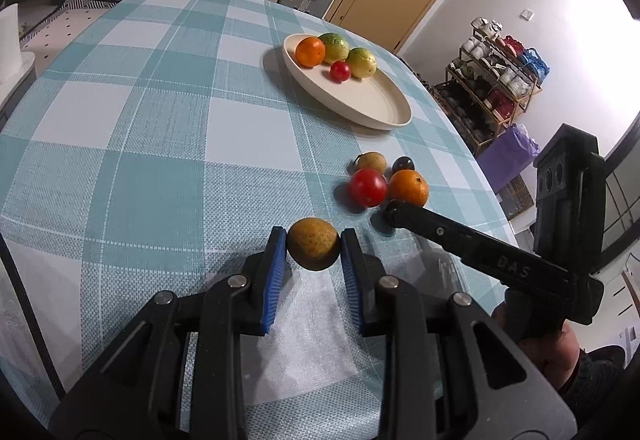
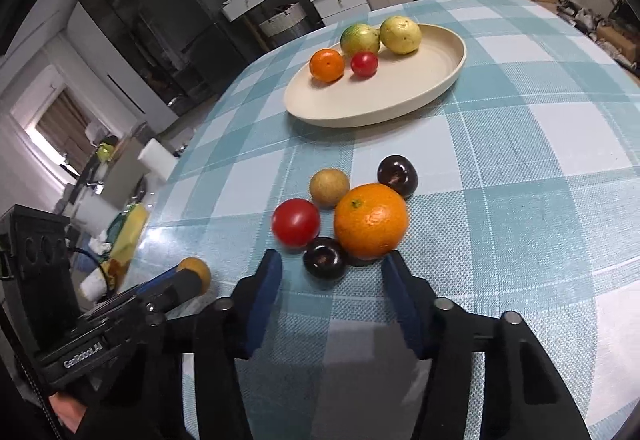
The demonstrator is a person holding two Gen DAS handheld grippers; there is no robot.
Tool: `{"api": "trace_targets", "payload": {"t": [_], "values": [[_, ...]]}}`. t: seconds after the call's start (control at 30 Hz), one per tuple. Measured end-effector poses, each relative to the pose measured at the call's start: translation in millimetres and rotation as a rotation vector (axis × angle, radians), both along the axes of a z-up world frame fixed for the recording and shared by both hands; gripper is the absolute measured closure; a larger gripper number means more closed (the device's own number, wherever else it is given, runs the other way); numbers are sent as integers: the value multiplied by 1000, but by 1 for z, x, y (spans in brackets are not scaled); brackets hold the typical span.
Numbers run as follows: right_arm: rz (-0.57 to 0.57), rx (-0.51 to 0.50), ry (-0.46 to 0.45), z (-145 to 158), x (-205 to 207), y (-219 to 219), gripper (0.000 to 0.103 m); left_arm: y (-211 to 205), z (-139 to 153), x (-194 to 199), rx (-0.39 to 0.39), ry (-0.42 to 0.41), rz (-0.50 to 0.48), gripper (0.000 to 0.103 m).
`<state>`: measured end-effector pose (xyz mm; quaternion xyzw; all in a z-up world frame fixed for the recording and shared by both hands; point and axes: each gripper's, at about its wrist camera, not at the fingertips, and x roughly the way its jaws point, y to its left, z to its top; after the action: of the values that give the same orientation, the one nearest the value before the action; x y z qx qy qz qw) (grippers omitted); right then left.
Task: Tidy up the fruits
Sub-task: 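Lift the kiwi with the left tool while the right tool grasps the dark plum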
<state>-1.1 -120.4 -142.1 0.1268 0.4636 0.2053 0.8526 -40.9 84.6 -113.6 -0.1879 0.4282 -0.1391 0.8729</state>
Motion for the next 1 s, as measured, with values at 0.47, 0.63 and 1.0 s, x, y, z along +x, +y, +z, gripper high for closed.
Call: {"api": "trace_targets", "payload": {"t": [0.47,0.63,1.0], "values": [[-2,-103,-44,0,-3,22,78,2,-5,-5,-31,3,-8,78],[-6,-78,-40,-1,-5,19,79,4,-6,-6,-34,7,-4,78],[17,-37,-82,12,-17,17,79,3,3,0,-28,-10,10,78]]}}
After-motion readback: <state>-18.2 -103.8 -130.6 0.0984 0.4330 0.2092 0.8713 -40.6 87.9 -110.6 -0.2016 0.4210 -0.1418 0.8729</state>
